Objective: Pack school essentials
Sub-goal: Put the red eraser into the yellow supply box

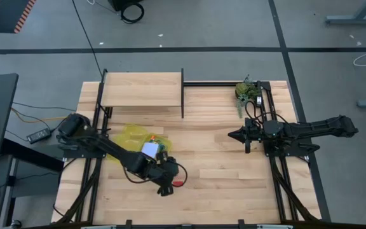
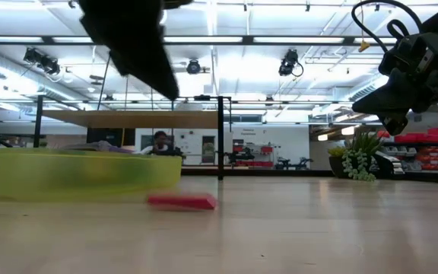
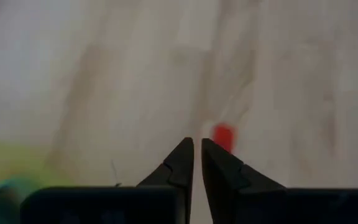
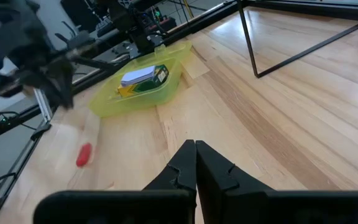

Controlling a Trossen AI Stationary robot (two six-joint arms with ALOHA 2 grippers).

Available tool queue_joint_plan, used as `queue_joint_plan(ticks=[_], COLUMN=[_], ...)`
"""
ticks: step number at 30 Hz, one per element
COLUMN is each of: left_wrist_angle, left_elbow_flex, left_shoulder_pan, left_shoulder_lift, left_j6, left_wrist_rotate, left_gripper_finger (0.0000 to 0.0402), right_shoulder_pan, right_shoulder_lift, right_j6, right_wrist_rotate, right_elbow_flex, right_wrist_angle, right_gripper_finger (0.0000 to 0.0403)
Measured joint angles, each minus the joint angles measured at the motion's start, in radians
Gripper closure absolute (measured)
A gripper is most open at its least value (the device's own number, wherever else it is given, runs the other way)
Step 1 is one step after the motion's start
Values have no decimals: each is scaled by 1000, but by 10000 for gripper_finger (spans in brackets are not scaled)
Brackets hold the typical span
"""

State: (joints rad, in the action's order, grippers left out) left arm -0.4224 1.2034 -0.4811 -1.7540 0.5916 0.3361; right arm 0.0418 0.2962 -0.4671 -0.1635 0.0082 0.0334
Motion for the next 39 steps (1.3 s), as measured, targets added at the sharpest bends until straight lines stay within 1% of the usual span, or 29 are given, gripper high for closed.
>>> queue_joint_plan(ticks=[4,6,9,11,13,18,23,27,29,32,36,39], left_wrist_angle=[-134,-121,-93,-94,-48,152,247,303,301,296,297,295], left_elbow_flex=[0,0,2,-7,-28,-67,-66,-66,-66,-66,-66,-66], left_shoulder_pan=[-25,-41,-59,-63,-53,-12,11,21,21,19,7,4], left_shoulder_lift=[52,58,39,5,-28,-115,-173,-190,-190,-190,-190,-215], left_j6=[83,101,43,7,-10,-103,-123,-166,-187,-227,-266,-270], left_wrist_rotate=[56,56,49,53,47,-60,-85,-128,-130,-132,-131,-131], left_gripper_finger=[378,385,386,375,355,298,248,218,209,205,216,226], right_shoulder_pan=[0,0,0,0,0,0,0,0,0,0,0,0], right_shoulder_lift=[0,0,0,0,0,0,0,0,0,0,0,0], right_j6=[0,0,0,0,0,0,0,0,0,0,0,0], right_wrist_rotate=[0,0,0,0,0,0,0,0,0,0,0,0], right_elbow_flex=[0,0,0,0,0,0,0,0,0,0,0,0], right_wrist_angle=[0,0,0,0,0,0,0,0,0,0,0,0], right_gripper_finger=[393,393,393,393,393,393,393,393,393,393,393,393])
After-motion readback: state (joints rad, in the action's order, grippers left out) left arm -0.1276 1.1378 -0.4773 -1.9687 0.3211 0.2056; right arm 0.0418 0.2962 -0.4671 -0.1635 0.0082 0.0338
